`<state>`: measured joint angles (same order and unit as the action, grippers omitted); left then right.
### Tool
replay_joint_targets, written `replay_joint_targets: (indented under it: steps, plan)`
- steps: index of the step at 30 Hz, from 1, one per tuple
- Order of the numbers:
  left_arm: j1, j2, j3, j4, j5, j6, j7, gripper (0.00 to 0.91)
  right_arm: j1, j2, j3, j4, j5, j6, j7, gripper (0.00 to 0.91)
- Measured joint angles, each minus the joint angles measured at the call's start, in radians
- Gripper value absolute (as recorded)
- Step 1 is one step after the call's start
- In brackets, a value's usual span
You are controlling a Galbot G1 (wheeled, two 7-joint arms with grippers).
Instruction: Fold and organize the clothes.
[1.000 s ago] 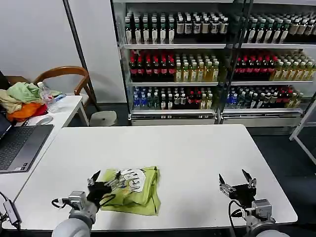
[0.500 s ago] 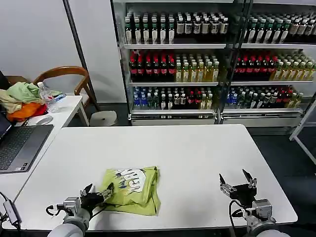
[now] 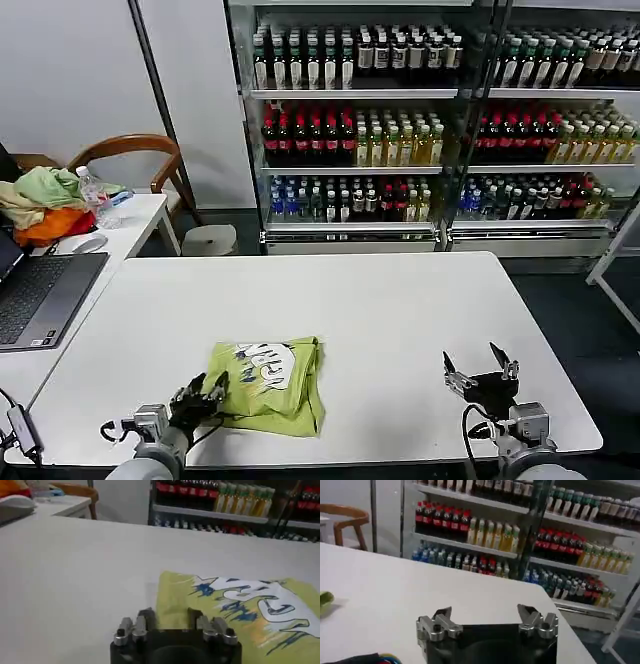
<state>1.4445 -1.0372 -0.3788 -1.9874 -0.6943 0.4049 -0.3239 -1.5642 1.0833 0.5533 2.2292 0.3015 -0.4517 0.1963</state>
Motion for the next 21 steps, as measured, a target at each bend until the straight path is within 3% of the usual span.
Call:
replay_joint_targets:
  steps: [21]
  plan:
    - [0.01, -0.017, -0.062, -0.07, -0.015, 0.02, 0.05, 0.04, 0.022, -0.003, -0.014, -0.006, -0.008, 0.001, 0.002, 0.907]
